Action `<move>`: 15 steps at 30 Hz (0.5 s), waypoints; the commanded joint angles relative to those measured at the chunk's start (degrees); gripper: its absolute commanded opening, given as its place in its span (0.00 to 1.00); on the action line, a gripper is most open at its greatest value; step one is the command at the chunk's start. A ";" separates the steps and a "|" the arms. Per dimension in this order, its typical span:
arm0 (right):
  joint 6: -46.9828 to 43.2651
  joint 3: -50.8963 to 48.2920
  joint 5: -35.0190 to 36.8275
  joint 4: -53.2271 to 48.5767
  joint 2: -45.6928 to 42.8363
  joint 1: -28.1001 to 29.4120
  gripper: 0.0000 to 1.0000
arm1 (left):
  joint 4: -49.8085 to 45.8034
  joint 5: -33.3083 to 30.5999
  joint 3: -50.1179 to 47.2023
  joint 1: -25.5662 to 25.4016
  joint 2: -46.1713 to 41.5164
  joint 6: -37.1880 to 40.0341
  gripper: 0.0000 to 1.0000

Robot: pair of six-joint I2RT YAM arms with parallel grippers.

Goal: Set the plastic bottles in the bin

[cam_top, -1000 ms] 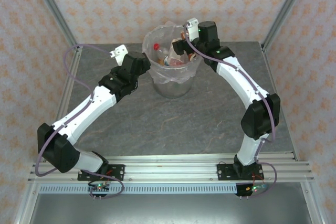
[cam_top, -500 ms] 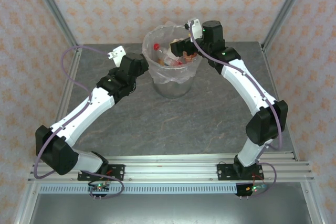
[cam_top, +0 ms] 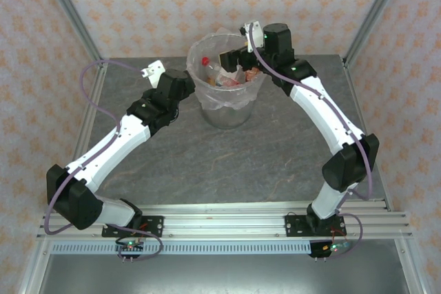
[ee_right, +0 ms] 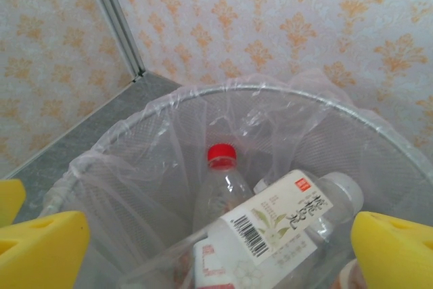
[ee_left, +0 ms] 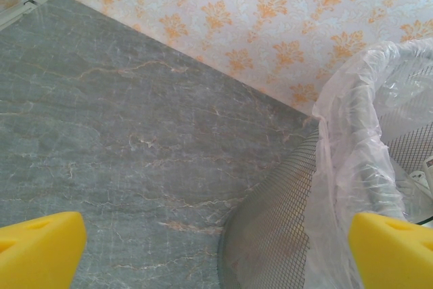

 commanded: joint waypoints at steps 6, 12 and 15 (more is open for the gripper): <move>1.16 0.86 11.09 -3.70 3.46 0.32 1.00 | -1.08 -0.77 0.49 0.56 0.96 -1.26 1.00; 3.78 3.20 5.96 -7.73 6.98 0.36 1.00 | -1.52 -1.43 0.53 0.68 0.74 -1.22 1.00; 4.06 4.36 3.18 -7.86 7.04 0.31 1.00 | -1.44 -1.21 0.55 0.66 0.74 -1.22 1.00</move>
